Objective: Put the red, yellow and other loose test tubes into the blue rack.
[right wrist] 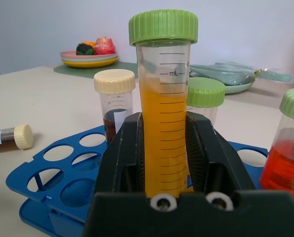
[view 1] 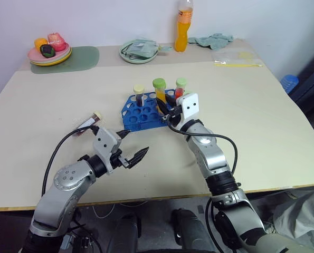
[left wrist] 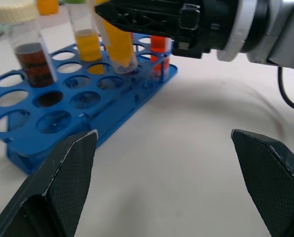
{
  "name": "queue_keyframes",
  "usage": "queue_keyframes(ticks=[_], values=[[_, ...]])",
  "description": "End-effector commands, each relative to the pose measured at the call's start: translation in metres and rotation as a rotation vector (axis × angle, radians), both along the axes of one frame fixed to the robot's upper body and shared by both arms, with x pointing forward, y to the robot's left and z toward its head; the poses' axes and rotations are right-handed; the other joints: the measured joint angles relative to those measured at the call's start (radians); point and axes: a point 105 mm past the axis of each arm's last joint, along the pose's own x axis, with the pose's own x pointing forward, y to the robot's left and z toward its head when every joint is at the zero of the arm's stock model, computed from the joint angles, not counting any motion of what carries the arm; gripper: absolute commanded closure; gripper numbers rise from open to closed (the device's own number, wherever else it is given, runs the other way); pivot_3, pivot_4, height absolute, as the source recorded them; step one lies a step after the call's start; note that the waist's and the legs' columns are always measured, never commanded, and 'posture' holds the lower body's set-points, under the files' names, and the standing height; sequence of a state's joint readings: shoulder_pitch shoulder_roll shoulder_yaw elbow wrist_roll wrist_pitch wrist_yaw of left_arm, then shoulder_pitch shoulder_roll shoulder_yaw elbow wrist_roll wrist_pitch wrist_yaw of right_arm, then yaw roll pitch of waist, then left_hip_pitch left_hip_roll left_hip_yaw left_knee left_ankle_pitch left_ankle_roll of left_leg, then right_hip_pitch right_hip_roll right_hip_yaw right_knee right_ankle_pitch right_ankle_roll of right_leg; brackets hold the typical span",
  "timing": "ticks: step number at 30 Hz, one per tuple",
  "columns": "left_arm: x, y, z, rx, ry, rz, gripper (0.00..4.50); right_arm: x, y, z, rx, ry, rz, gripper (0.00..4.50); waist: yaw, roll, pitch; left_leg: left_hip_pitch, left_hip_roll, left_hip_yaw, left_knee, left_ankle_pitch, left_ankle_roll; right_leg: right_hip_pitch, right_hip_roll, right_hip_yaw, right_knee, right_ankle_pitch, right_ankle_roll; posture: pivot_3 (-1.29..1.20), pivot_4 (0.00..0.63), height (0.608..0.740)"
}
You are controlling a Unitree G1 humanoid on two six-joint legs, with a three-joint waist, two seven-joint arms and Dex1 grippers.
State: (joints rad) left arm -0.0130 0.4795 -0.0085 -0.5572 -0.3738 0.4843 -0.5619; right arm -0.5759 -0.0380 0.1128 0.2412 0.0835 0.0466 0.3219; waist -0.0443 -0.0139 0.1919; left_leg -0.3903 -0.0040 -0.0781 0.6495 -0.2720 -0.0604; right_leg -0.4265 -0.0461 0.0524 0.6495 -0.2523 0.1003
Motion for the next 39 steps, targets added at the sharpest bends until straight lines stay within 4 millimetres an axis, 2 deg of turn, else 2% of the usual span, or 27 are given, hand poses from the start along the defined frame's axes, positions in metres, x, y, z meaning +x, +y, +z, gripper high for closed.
queue_keyframes(ticks=[1,9,18,21,24,26,30,33,36,39], values=[[-0.002,0.0,0.008,0.009,-0.046,-0.007,0.0,-0.002,0.0,0.0,0.017,-0.017,-0.007,3.82,0.0,0.0,0.0,0.0,0.0,0.0,0.0,0.0,0.0,0.0,0.0,0.0,0.0,0.0,0.0,0.0,0.15,0.74],[-0.002,-0.002,0.007,0.01,-0.047,-0.014,0.0,0.0,-0.008,-0.007,0.018,-0.017,-0.057,3.82,0.0,0.0,0.0,0.0,0.0,0.0,0.0,0.0,0.0,0.0,0.0,0.0,0.0,0.0,0.0,0.0,0.15,0.74],[-0.002,-0.001,0.005,0.013,-0.032,-0.002,0.0,0.004,0.001,-0.012,0.051,-0.013,-0.042,3.82,0.0,0.0,0.0,0.001,0.0,0.0,0.0,0.0,0.0,0.0,0.0,0.0,0.0,0.0,0.0,0.0,0.15,0.74],[0.0,0.005,0.004,0.02,-0.013,0.042,0.0,0.002,0.003,-0.009,0.071,-0.027,-0.021,2.34,-0.001,0.0,0.0,0.001,0.0,0.0,0.0,0.0,0.0,0.0,0.0,0.0,0.001,0.0,0.0,0.0,0.15,0.74],[0.008,0.021,0.006,-0.013,0.034,0.119,0.0,-0.003,0.007,0.003,0.06,-0.083,-0.003,0.82,-0.001,0.0,0.0,0.001,0.0,0.0,0.0,0.0,0.0,0.0,0.0,0.0,0.001,0.0,0.0,0.0,0.15,0.74],[0.014,0.036,0.013,-0.035,0.05,0.185,0.0,-0.008,0.011,0.011,0.037,-0.126,0.028,0.01,-0.001,0.0,0.0,0.001,0.0,0.0,0.0,0.0,0.0,0.0,0.0,0.0,0.001,0.0,0.0,0.0,0.15,0.74],[0.028,0.068,0.026,0.007,0.148,0.271,0.0,-0.022,0.017,0.024,-0.021,-0.179,0.114,0.01,0.0,0.0,0.0,0.0,0.0,-0.001,0.0,0.0,0.0,0.0,0.0,0.0,0.001,0.0,0.0,0.0,0.15,0.74],[0.04,0.097,0.031,0.118,0.221,0.327,0.0,-0.03,0.015,0.026,-0.076,-0.178,0.17,0.01,-0.001,0.0,0.0,0.001,0.0,-0.001,0.0,0.0,0.0,0.0,0.001,-0.001,0.001,0.0,0.0,0.0,0.15,0.74],[0.058,0.135,0.036,0.171,0.375,0.427,0.0,-0.046,0.011,0.016,-0.162,-0.108,0.31,0.01,0.001,0.0,0.0,0.0,0.0,-0.002,0.0,0.0,0.0,0.0,0.0,-0.001,0.001,0.0,0.0,0.0,0.15,0.74],[0.07,0.158,0.037,0.299,0.53,0.448,0.0,-0.073,0.0,-0.001,-0.297,-0.023,0.498,0.01,0.003,-0.002,0.0,0.0,-0.001,-0.004,0.001,0.0,0.0,0.002,0.001,-0.003,0.0,0.0,0.0,0.0,0.15,0.74]])
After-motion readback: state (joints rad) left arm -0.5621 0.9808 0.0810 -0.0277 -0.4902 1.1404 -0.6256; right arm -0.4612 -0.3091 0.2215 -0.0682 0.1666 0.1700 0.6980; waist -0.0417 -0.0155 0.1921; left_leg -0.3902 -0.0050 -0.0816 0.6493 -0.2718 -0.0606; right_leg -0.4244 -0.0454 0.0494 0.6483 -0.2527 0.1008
